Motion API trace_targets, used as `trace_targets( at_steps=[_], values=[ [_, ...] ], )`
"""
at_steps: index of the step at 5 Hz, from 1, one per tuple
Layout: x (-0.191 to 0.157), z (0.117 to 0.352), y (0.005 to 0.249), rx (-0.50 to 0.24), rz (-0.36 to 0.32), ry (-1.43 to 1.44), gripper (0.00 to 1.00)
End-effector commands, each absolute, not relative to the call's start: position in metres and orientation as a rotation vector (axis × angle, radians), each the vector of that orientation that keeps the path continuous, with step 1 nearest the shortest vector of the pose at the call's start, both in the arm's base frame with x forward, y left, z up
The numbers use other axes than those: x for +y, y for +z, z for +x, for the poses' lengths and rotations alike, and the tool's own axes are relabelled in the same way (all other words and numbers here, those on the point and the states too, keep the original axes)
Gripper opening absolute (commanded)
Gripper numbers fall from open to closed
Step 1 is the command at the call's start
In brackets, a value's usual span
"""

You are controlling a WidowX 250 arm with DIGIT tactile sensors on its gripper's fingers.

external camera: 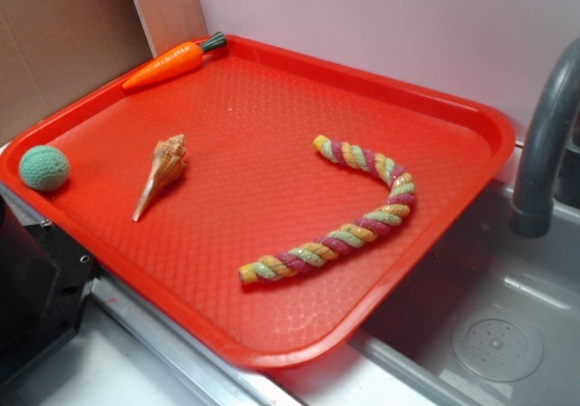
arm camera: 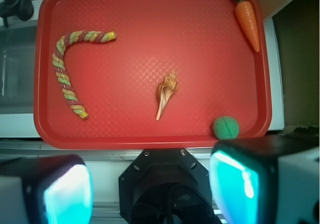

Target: Grab the green ball.

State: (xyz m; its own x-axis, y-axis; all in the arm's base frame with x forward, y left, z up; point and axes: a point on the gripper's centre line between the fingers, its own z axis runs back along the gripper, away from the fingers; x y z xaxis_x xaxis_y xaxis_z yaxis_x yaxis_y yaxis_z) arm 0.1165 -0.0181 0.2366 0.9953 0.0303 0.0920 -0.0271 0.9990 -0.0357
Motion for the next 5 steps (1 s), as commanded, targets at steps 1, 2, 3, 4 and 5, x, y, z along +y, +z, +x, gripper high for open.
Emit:
trace_targets(
  at_steps=[1,2,3,4,5],
  values=[
    [-0.018,0.116,0.237,-0.093,-0.034,0.029,1.00],
    [0.020,0.141,0.187,-0.040,0.002,-0.060,1.00],
    [0.056,0.145,0.135,0.016,0.001,-0.024,1.00],
    [0.073,0.131,0.091,0.030,-0.009,-0.024,1.00],
    [0.095,0.111,0.067,0.029,0.009,-0.055,1.00]
  ],
)
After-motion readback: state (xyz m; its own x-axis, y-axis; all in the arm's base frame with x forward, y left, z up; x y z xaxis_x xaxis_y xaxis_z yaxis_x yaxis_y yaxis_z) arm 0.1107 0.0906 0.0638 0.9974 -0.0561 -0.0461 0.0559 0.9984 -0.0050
